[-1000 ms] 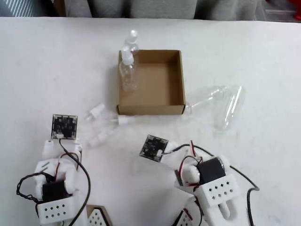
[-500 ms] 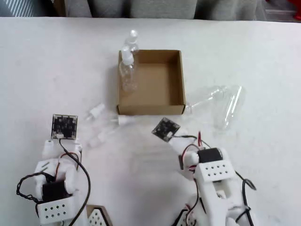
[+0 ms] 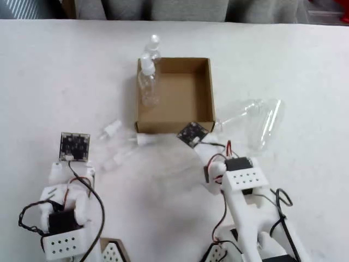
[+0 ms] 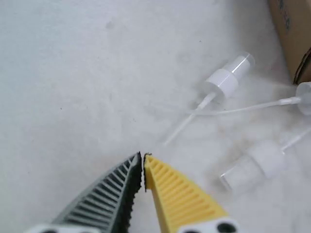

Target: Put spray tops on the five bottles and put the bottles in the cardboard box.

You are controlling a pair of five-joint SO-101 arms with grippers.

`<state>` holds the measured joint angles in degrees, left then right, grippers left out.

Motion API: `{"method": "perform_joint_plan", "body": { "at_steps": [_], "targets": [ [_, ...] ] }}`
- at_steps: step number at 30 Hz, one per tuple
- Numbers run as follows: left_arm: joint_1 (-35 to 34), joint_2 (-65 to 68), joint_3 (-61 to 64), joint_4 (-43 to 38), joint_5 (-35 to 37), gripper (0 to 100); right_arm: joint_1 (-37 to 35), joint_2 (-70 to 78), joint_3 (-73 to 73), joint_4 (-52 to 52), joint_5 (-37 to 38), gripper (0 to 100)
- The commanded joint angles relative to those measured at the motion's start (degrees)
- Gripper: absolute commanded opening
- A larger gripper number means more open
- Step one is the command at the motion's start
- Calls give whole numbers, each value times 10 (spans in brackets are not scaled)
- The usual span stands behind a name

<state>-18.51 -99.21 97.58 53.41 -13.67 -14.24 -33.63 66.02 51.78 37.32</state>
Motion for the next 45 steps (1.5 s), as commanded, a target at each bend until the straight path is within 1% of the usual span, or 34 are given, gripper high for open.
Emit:
{"method": "perform_joint_plan", "body": {
  "at_steps": [1,3,5,9,13,17,19,24,29,32,34,37,39,45],
  "targets": [
    [6,-15,-4,2,-3,24,20,-30,-26,42,-32,16],
    [7,-16,-4,0,-3,24,52,-51,-26,50,-73,16],
    [22,-16,-7,1,-3,24,98,-72,-25,48,-100,16],
    [62,-13,-36,9,-56,24,193,-89,-10,28,-137,18],
    [80,-13,-135,70,-65,24,226,-94,47,-15,-145,18],
    [138,6,-249,144,-66,24,284,-95,49,-22,-147,17],
    [163,54,-305,169,-64,24,308,-95,42,-21,-147,17],
    [230,245,-420,194,-63,24,371,-95,34,-30,-143,17],
    [335,416,-491,186,-67,24,470,-90,36,-89,-147,18],
    [409,504,-520,156,-68,24,512,-89,37,-99,-147,17],
    [452,560,-535,135,-85,39,524,-92,46,-100,-147,18],
    [504,636,-557,119,-130,98,524,-94,61,-118,-145,18],
    [529,678,-577,119,-134,123,524,-94,63,-124,-143,18],
    [575,749,-623,110,-137,129,524,-94,64,-124,-142,18]
  ]
}}
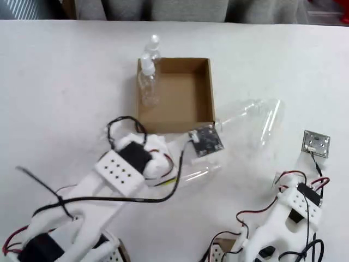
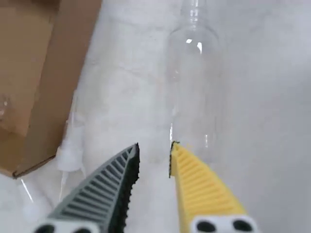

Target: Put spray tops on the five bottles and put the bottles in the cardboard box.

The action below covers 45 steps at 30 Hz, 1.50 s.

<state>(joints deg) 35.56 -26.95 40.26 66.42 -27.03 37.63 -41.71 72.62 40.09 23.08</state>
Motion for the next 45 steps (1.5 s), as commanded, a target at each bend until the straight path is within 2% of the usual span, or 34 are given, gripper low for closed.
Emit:
{"method": "perform_joint_plan", "body": {
  "at_steps": [1,3,9,19,23,31,39,45],
  "targets": [
    [38,34,-55,-26,-4,129,6,-13,-2,-7,0,18],
    [48,47,-62,-40,-4,139,6,-13,-2,-7,0,18],
    [60,89,-62,-76,-58,253,5,-10,-2,-7,1,18],
    [71,215,-176,-73,-66,256,-22,-9,-2,-7,1,18],
    [81,298,-246,-52,-64,256,-22,-9,-2,-7,1,18],
    [65,407,-396,55,-62,257,-22,-9,-1,-7,1,18],
    [65,453,-435,71,-23,287,-22,-9,-1,-7,2,18],
    [55,457,-431,70,-2,302,-22,-14,18,-32,29,18]
  ]
}}
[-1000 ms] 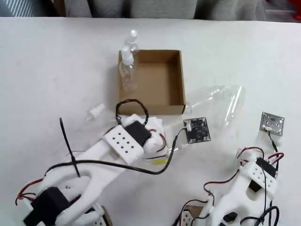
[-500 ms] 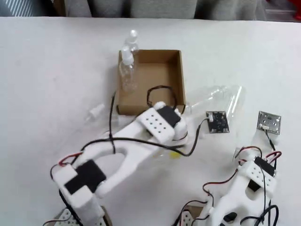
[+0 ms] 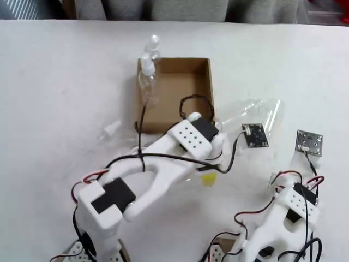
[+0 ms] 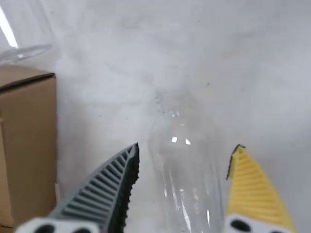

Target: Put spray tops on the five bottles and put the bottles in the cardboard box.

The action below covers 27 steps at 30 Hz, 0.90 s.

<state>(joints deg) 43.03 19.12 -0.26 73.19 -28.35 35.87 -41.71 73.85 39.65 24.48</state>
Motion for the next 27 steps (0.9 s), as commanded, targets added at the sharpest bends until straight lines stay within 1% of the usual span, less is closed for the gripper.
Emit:
{"method": "perform_joint_plan", "body": {
  "at_steps": [1,4,7,9,13,22,27],
  "targets": [
    [-23,-4,-25,3,11,302,-5,-14,8,-31,14,18],
    [-40,-4,-25,2,11,302,-5,-14,8,-31,14,18],
    [-43,-3,-19,-5,12,302,-5,-14,8,-31,14,18],
    [-43,-3,-4,-25,13,302,-5,-14,8,-32,12,18],
    [-43,-3,22,-64,44,306,-5,-14,8,-32,12,18],
    [-48,-2,33,-68,47,306,-4,-14,8,-33,13,18],
    [-49,28,33,-70,47,307,-4,-14,8,-33,14,18]
  ]
}}
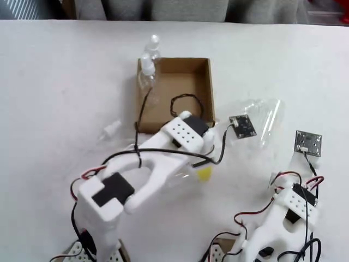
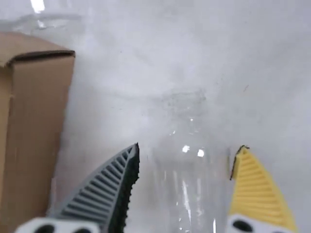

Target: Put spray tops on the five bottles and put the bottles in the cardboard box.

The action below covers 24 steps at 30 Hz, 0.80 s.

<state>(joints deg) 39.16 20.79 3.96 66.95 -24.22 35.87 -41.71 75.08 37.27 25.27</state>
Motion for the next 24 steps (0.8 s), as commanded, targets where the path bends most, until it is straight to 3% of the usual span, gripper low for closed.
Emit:
{"method": "perform_joint_plan", "body": {
  "at_steps": [1,15,21,24],
  "targets": [
    [-10,18,-16,-7,6,307,-4,-14,-4,-9,6,18],
    [-12,52,-47,-4,36,295,-4,-14,-4,-9,6,18],
    [1,53,-33,-7,30,89,-2,-14,-4,-10,6,18],
    [5,52,-30,-4,30,90,-2,-14,-4,-10,5,18]
  ]
}}
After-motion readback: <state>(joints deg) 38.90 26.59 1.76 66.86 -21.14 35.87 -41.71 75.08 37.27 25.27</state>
